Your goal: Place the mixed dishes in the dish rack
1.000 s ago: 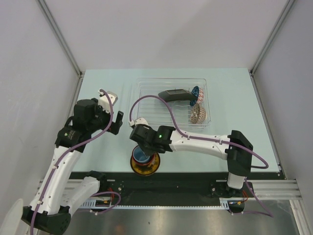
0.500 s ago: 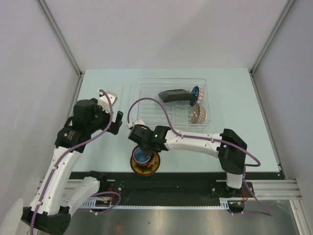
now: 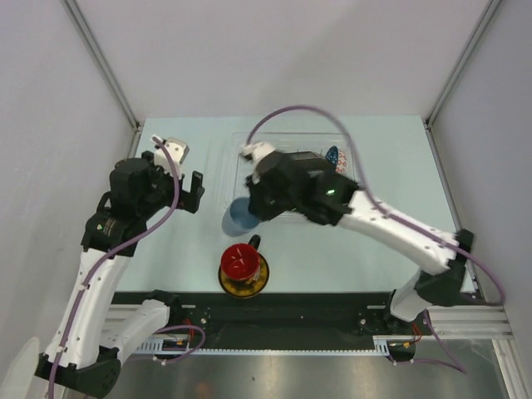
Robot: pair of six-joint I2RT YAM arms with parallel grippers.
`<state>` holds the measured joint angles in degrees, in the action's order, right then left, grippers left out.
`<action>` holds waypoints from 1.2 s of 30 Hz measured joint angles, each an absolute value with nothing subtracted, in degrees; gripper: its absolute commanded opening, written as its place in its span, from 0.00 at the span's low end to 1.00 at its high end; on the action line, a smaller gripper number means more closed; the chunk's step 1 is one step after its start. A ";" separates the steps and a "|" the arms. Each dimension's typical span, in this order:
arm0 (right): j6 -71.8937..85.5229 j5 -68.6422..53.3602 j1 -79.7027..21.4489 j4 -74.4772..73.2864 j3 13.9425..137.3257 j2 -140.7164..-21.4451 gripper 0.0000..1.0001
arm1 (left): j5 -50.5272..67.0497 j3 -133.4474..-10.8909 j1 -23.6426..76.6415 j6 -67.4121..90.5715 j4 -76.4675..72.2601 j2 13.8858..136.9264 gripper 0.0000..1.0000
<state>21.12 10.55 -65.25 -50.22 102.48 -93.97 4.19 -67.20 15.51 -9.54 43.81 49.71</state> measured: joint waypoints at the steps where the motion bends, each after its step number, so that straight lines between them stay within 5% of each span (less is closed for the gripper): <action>1: 21.58 8.36 -62.33 -48.90 101.49 -90.28 0.00 | 4.38 -68.47 15.46 -9.17 43.51 49.89 1.00; 8: 32.27 -9.87 -37.71 -30.46 77.76 -64.31 0.00 | 21.69 -78.02 12.56 -3.20 41.06 52.36 1.00; 18: 47.00 -29.23 -37.41 -9.06 70.17 -71.72 0.00 | 63.51 -69.80 10.90 36.12 9.67 60.51 1.00; 36: 58.30 -35.70 -37.91 9.56 69.84 -76.90 0.00 | 74.15 -64.93 10.37 51.96 -4.34 62.98 1.00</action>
